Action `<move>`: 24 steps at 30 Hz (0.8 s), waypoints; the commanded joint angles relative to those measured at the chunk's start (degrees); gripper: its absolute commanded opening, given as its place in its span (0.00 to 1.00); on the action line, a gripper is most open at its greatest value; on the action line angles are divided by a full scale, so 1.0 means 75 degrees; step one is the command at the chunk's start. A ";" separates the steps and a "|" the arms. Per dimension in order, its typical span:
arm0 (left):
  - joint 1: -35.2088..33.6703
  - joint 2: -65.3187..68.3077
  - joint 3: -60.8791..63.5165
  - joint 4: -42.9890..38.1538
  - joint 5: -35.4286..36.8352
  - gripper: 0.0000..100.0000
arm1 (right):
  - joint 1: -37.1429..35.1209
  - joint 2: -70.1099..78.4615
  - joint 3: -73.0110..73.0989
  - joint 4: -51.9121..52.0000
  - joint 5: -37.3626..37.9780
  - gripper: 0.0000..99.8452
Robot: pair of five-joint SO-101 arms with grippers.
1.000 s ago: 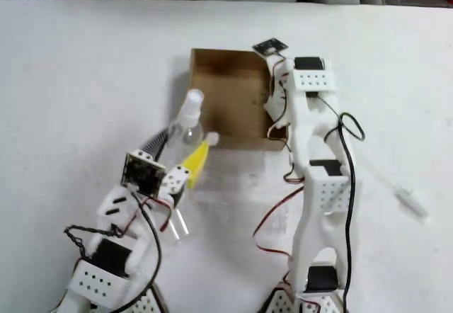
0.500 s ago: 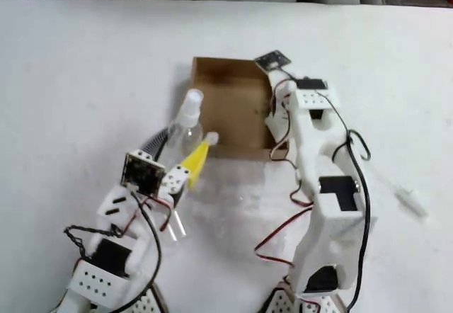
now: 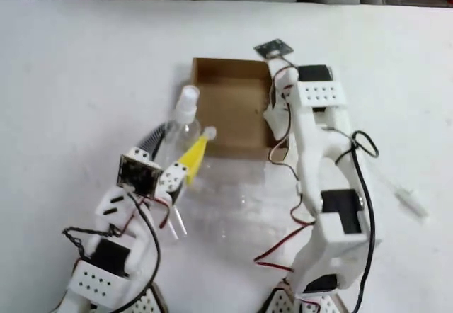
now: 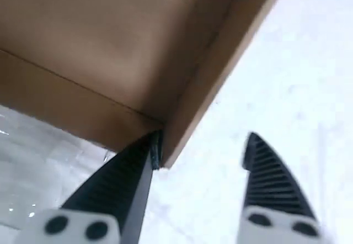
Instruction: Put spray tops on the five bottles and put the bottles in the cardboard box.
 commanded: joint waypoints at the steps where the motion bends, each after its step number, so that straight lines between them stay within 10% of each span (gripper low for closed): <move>1: -0.0064 -0.0088 -0.0434 -0.0434 -0.0012 0.02 | 0.0076 -0.0932 0.0445 0.0100 -0.0375 0.07; 24: -0.0064 0.1530 -0.2391 0.0434 0.2379 0.02 | -0.1143 -0.7051 0.4782 -0.0651 -0.0973 0.02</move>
